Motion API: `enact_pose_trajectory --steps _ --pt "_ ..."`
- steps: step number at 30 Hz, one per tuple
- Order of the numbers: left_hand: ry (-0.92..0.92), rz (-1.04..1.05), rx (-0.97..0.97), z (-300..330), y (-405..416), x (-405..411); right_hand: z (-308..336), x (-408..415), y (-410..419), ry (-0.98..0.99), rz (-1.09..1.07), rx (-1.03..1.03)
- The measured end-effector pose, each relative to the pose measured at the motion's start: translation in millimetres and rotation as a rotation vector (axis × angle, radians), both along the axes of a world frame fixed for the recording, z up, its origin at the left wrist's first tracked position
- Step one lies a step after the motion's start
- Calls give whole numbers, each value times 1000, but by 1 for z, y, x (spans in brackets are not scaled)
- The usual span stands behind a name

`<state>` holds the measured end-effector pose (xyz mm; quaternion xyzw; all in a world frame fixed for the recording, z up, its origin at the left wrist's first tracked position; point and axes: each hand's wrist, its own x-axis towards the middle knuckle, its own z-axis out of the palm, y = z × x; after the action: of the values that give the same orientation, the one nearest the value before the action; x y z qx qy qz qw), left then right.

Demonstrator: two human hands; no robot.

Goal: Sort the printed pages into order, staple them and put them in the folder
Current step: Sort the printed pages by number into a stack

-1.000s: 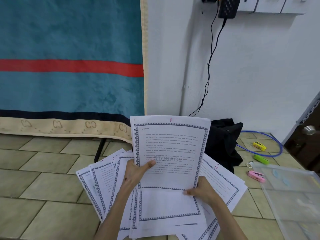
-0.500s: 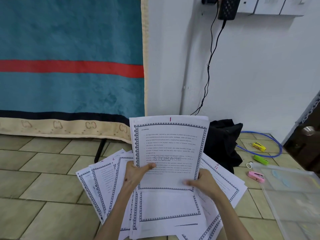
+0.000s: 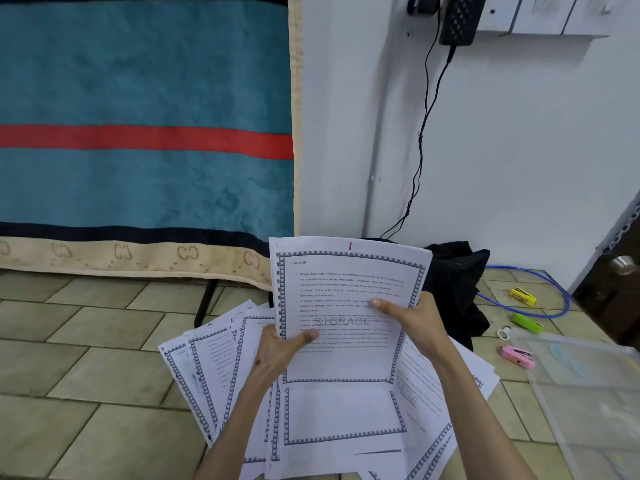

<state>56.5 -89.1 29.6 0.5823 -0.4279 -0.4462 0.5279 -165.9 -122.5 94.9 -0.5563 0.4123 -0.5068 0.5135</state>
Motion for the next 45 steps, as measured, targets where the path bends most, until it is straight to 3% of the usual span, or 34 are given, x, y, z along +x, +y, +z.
enact_pose_trajectory --steps 11,16,20,24,29,33,38,41,45 --pt "-23 -28 36 -1 4 4 4 5 3 33 -16 -1" --pt "-74 -94 -107 27 7 5 4 4 3 31 -39 7" --pt "-41 11 -292 65 -2 6 5 6 4 40 -34 3" --pt "-70 105 -340 88 -11 -8 7 7 5 39 -48 -6" --pt "-80 23 -368 102 -24 -16 25 -13 8 27 -108 -8" --pt "-67 -177 -308 114 -43 -34 36 -44 13 12 -141 51" --pt "273 -483 54 88 -64 -69 8 -73 30 -18 -316 142" --pt "259 -594 202 62 -67 -87 -14 -89 38 -19 -416 201" --pt "156 -635 203 38 -72 -109 -36 -99 42 2 -497 248"
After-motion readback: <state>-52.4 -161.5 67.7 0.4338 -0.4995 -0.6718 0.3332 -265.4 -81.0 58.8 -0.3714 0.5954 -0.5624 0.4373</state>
